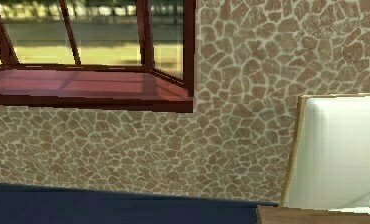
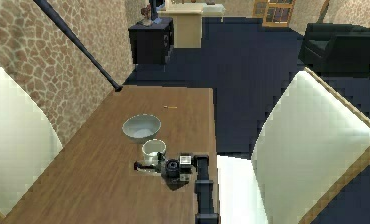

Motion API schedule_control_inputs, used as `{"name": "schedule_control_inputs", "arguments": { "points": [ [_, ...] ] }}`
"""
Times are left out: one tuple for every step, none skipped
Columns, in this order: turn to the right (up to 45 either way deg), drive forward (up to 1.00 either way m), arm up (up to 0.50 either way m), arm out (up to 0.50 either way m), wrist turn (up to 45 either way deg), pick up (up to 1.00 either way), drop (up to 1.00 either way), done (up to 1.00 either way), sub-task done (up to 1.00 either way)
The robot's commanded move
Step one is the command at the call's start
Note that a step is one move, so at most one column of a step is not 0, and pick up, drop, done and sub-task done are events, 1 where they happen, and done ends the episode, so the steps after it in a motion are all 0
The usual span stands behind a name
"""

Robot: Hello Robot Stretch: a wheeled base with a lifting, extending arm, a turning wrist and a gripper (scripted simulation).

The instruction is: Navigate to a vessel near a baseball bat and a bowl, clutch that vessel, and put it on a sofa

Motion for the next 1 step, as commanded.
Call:
{"name": "schedule_control_inputs", "arguments": {
  "points": [
    [0.0, 0.0, 0.0, 0.0, 0.0, 1.0, 0.0, 0.0, 0.0]
  ]
}}
